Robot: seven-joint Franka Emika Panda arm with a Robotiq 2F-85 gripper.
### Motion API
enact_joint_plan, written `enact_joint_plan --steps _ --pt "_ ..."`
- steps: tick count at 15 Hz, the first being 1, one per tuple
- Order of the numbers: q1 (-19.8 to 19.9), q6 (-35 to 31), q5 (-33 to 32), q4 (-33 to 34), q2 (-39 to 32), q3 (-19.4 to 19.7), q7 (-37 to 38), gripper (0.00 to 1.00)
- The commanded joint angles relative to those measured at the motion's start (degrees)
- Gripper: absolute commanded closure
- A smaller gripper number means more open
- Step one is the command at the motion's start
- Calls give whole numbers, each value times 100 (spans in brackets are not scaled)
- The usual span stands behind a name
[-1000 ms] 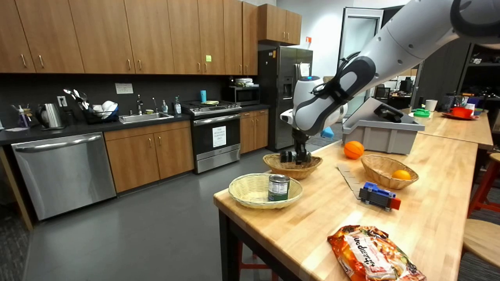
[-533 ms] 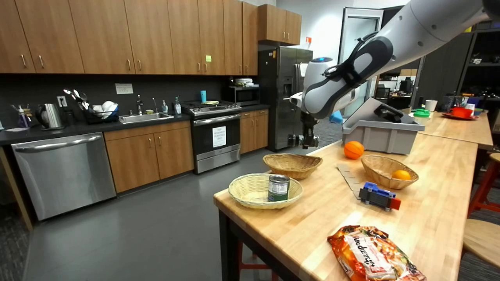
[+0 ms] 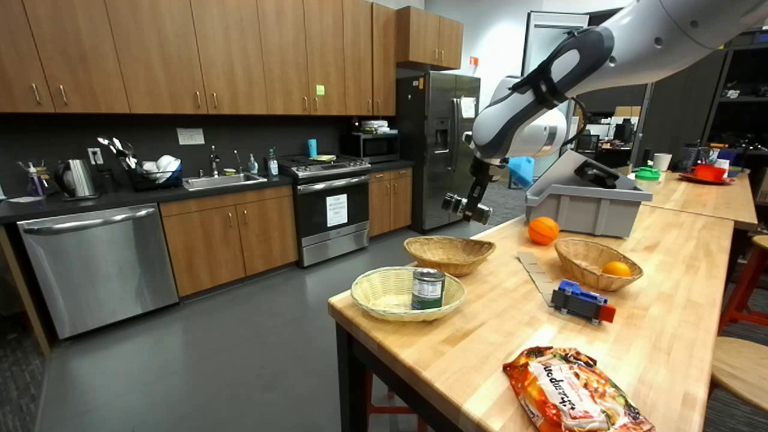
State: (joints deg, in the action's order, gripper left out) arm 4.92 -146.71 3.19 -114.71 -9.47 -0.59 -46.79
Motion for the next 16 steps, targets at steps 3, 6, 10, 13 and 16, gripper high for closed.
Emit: enact_joint_plan --steps 3,6,10,13,16 --pt "243 -487 1891 -205 181 -197 -131 76" --pt "307 -601 2336 -288 179 -130 -112 76" --pt "402 -888 2087 -680 197 105 241 76" --pt "475 -1273 1961 -987 182 231 517 76" --pt "413 -1624 1830 -1289 189 445 859 76"
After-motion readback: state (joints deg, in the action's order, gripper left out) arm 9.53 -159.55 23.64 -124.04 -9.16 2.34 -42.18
